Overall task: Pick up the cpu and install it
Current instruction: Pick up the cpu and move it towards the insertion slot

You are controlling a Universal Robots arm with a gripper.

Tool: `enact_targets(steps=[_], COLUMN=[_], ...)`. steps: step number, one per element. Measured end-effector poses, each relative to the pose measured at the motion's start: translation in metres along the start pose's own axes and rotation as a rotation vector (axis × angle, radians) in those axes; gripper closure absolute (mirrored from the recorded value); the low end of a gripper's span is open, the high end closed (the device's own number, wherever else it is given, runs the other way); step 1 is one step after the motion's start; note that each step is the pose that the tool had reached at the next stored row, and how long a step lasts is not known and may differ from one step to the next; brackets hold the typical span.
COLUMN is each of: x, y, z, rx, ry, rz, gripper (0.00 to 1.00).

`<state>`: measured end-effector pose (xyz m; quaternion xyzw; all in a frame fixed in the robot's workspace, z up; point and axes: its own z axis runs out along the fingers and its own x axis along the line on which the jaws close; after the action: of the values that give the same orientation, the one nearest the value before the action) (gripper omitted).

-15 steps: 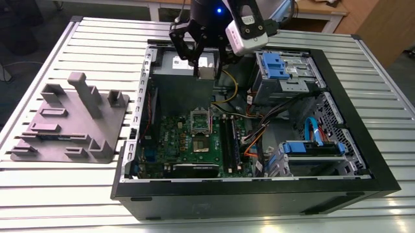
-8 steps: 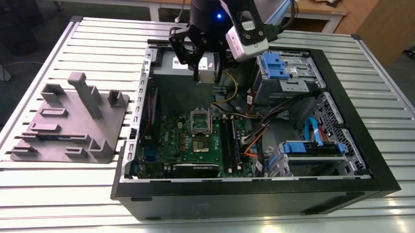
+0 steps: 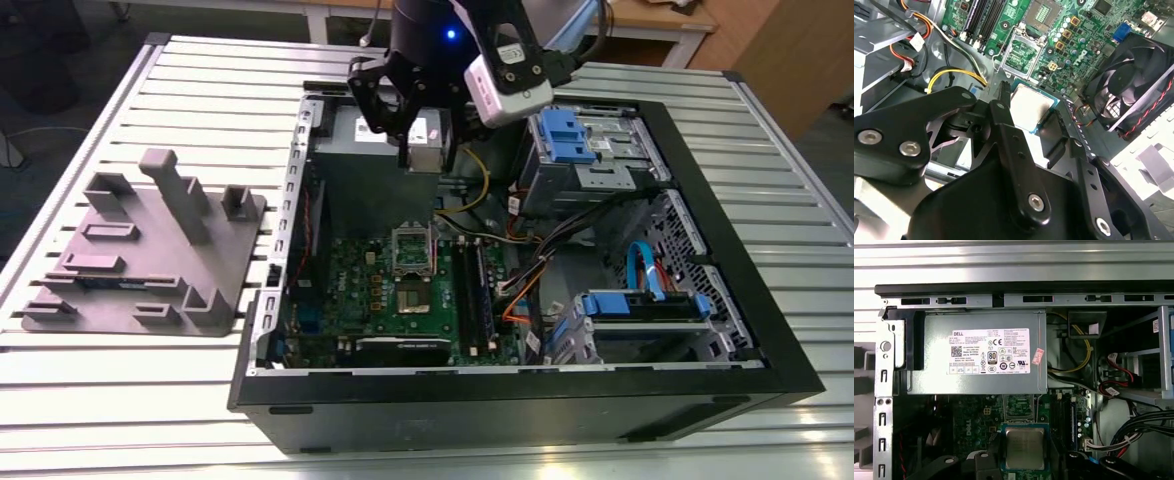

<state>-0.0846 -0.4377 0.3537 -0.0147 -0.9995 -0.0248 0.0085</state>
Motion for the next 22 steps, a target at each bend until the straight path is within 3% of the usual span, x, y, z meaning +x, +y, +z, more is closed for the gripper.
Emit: enact_targets(steps=[22], x=[-0.0008], y=[-0.0148], z=[0.0204], rx=[0.0002], ry=[0.0001], rz=[0.0], gripper=[0.53])
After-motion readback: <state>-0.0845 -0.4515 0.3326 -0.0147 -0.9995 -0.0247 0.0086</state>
